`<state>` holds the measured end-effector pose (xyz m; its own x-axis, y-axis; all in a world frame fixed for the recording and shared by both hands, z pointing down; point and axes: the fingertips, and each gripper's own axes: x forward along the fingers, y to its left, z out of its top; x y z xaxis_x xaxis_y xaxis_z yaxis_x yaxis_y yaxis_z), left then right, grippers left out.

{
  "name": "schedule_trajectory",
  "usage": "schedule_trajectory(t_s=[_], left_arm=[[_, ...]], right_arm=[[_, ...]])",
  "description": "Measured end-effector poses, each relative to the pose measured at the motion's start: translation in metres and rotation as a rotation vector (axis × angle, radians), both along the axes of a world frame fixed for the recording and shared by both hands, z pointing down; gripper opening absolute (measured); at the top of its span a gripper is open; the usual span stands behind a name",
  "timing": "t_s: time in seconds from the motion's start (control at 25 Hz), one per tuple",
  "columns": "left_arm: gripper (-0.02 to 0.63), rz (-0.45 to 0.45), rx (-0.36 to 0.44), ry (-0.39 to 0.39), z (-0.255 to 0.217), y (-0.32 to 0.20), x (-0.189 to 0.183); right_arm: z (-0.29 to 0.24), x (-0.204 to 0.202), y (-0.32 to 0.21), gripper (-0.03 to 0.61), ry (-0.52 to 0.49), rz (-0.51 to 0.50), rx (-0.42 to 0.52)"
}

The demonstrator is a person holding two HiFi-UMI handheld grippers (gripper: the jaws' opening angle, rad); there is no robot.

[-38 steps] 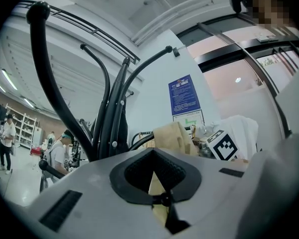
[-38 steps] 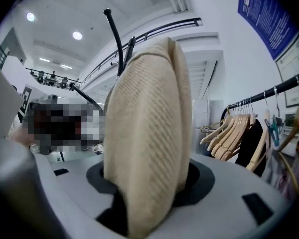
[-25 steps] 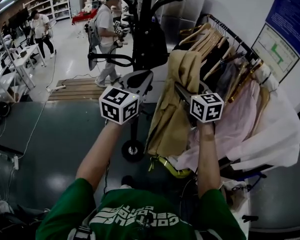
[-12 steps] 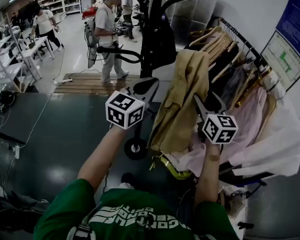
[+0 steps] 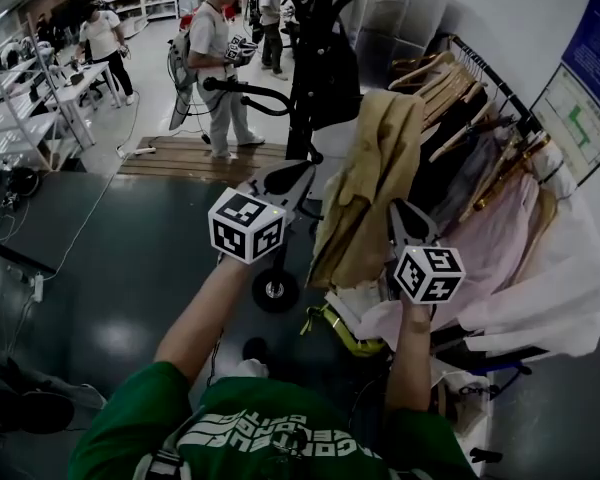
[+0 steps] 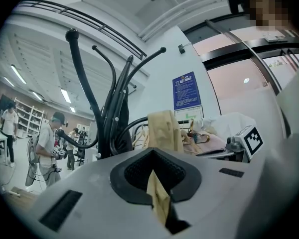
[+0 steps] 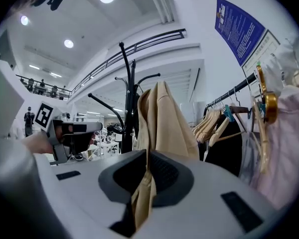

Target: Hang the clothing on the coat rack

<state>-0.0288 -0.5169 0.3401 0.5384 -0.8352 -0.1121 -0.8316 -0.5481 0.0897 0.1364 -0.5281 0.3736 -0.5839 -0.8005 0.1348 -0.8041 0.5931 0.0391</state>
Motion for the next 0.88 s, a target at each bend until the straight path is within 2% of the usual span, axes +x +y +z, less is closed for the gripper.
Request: schedule_trajectory(t_s=[0.16,0.48,0.88], left_arm=[[0.003,-0.020,-0.025,0.005,0.013,0.009,0.002],[0.003,-0.066,-0.052,-0.010,0.042,0.039,-0.001],[0.003,-0.064,-0.081,-0.023,0.069,0.062,0.004]], right_arm=[[0.009,0.000,0.011,0.009,-0.006,-0.019,-0.012],[0.039,-0.001,0.038,0.009,0.005,-0.051,-0.054],[0.063,-0.009,0.063,0.009,0.033,-0.089,-0.073]])
